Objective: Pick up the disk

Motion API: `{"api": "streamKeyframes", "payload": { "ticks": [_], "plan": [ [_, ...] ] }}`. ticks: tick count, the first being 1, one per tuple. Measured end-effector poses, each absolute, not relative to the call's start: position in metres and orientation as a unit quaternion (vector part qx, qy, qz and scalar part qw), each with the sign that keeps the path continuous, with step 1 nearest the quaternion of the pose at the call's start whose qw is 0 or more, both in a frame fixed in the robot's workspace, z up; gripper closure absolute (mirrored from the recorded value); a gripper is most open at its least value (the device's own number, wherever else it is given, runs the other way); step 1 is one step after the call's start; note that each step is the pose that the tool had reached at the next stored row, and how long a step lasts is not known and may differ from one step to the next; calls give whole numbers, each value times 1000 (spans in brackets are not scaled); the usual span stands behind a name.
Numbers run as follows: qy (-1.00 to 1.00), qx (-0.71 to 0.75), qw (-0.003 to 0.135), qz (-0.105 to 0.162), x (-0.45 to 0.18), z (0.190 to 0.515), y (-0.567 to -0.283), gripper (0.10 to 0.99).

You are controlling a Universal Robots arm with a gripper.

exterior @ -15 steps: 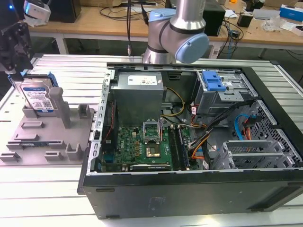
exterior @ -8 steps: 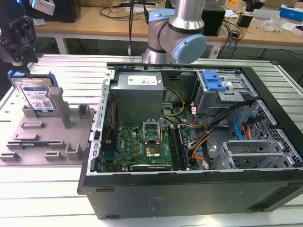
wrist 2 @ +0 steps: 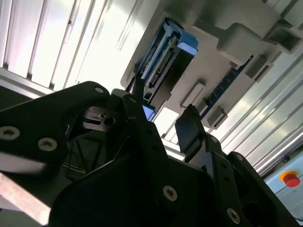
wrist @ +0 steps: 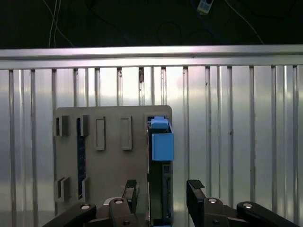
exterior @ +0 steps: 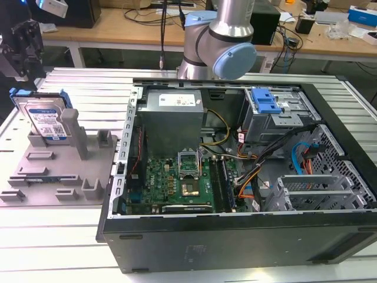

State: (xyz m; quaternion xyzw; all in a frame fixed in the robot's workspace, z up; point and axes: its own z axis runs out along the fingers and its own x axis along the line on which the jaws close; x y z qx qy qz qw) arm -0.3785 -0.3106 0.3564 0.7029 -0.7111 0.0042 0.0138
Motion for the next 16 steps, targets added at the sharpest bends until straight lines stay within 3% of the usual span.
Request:
{"api": "streamKeyframes", "payload": {
  "ticks": [16],
  "plan": [
    [-678, 735, 14, 5, -405, 348, -311, 545]
  ]
}}
